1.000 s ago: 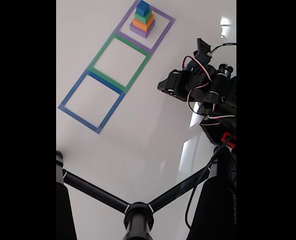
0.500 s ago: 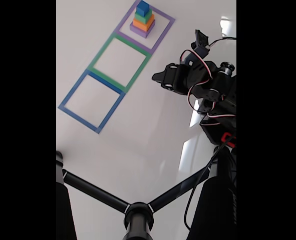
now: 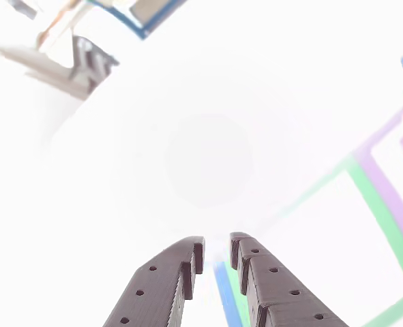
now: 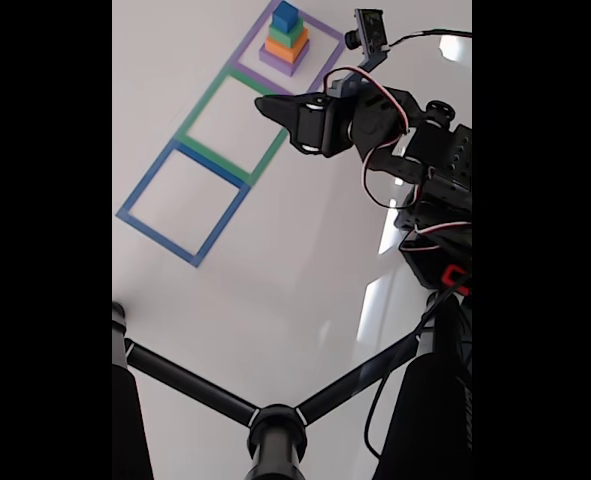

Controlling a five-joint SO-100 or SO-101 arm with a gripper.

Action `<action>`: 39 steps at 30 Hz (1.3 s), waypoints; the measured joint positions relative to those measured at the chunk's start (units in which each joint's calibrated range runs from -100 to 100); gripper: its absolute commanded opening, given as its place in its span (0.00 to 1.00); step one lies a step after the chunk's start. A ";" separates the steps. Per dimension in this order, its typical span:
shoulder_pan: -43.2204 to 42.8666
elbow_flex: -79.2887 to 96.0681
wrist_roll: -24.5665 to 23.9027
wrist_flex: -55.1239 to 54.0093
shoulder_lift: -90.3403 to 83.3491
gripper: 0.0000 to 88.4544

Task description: Tower of hanoi

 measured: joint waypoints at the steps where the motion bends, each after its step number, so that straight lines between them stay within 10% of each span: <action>1: 0.65 0.70 3.15 -3.85 0.76 0.00; 9: 0.57 -2.18 22.07 -9.79 3.80 0.00; 19: -1.31 -22.54 64.43 16.77 9.03 0.00; 32: 7.45 -47.78 70.15 44.14 16.72 0.00; 39: 14.82 -53.44 81.38 52.33 19.42 0.00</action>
